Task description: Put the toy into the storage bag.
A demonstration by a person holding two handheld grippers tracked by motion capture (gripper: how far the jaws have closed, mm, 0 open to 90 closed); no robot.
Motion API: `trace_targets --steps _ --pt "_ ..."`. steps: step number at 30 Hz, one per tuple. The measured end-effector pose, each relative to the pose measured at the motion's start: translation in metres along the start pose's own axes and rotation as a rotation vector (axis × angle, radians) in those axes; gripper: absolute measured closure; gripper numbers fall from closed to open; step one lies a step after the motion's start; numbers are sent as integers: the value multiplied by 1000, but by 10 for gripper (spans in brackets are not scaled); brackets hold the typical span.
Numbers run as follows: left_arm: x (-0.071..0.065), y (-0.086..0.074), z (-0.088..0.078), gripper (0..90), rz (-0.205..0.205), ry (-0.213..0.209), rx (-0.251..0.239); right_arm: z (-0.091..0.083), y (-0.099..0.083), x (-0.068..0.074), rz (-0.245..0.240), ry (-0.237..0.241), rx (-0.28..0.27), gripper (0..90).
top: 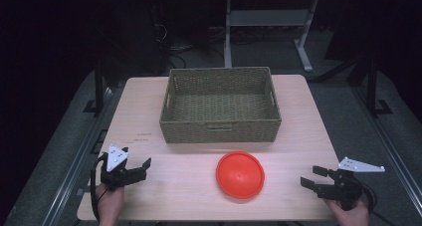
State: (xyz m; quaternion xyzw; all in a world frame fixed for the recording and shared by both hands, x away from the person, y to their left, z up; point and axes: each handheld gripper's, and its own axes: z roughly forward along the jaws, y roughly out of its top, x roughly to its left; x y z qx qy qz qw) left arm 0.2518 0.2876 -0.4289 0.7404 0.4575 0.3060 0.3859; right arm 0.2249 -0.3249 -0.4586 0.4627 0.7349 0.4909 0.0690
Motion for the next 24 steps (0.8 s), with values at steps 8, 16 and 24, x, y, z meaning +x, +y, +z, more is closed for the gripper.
trace_targets --steps 8,16,24 --pt "0 0 1 128 -1 -9 -4 5 7 9 -31 -2 23 168" --pt "0 -1 -3 128 -16 -4 -21 13 25 23 -73 36 67 166" --pt "5 -3 -4 128 -27 7 -19 32 42 32 -96 54 158 146"
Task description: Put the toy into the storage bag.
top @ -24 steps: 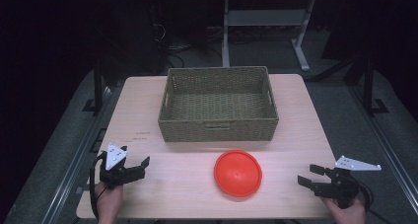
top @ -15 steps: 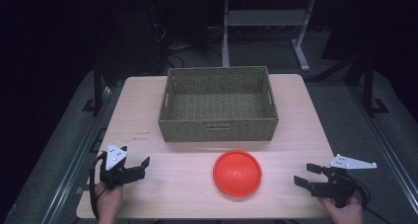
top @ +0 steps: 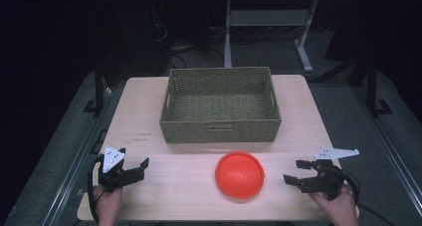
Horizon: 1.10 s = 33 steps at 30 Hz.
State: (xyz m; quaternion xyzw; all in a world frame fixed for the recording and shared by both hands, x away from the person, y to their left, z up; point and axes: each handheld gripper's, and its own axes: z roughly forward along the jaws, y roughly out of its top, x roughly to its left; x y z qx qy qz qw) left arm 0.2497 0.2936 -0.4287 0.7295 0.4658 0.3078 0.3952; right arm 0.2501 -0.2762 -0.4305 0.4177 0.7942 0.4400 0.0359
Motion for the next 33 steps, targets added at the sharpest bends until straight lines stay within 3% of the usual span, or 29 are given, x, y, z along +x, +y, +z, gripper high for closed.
trace_targets --steps 5,9,33 --pt "0 0 0 128 -10 7 -3 9 12 1 1 -11 39 146" --pt "-1 0 0 128 -3 9 -3 18 20 5 -35 -14 81 147" --pt "-1 0 2 128 3 9 -3 50 62 27 -109 42 182 149"
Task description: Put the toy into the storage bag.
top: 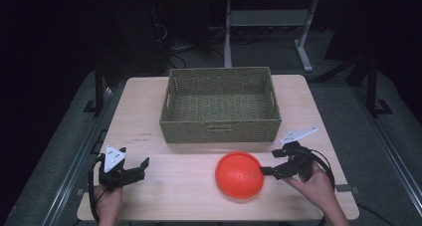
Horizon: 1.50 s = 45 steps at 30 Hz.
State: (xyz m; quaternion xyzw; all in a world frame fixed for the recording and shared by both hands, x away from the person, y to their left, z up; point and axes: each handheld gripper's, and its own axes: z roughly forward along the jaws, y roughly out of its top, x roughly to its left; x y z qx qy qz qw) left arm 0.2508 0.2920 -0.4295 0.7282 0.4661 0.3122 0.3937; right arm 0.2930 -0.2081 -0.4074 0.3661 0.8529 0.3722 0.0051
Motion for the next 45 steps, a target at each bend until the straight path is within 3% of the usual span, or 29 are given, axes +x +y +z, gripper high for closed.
trace_targets --steps 5,22,25,36,41,45 --pt "-1 0 0 128 11 0 -3 7 7 0 -3 18 17 149" --pt "-2 1 0 128 12 3 -5 29 26 3 -38 13 92 161" --pt "-3 1 0 128 25 4 1 34 27 1 -36 11 110 199" --pt "-1 0 0 128 14 4 -1 54 26 -12 -2 -5 211 275" --pt "-1 0 0 128 14 5 -2 58 25 -12 -10 -22 224 318" --pt "-2 0 0 128 18 2 1 59 24 -15 16 -14 239 338"
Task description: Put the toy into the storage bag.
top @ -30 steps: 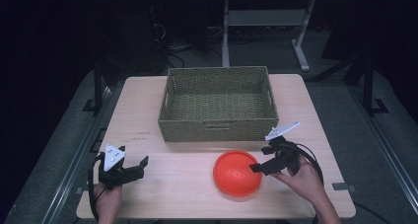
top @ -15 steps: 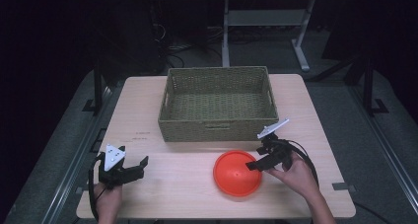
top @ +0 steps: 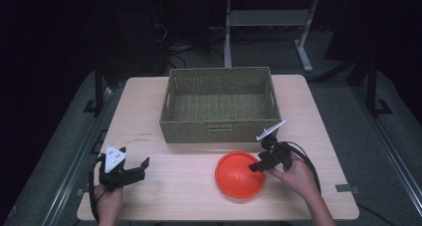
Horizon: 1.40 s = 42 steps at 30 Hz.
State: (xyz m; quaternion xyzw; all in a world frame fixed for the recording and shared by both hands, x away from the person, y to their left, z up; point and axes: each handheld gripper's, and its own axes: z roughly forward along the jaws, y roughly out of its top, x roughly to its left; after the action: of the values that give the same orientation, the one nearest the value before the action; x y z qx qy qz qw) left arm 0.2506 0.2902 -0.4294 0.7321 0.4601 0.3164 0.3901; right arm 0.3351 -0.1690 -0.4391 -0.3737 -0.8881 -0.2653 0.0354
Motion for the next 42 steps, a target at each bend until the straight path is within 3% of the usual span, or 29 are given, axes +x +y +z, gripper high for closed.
trace_targets --steps 7,20,24,35,42 --pt "0 1 0 128 4 3 3 7 -4 -2 9 18 21 379" --pt "0 1 0 128 3 -2 -2 9 -6 -6 12 70 7 500" --pt "0 0 0 128 1 0 -2 8 -7 -6 13 65 9 543" --pt "0 1 0 128 7 0 0 -1 -9 -6 -2 53 -27 707" --pt "1 0 0 128 5 4 0 -12 -9 -6 7 109 -87 780"
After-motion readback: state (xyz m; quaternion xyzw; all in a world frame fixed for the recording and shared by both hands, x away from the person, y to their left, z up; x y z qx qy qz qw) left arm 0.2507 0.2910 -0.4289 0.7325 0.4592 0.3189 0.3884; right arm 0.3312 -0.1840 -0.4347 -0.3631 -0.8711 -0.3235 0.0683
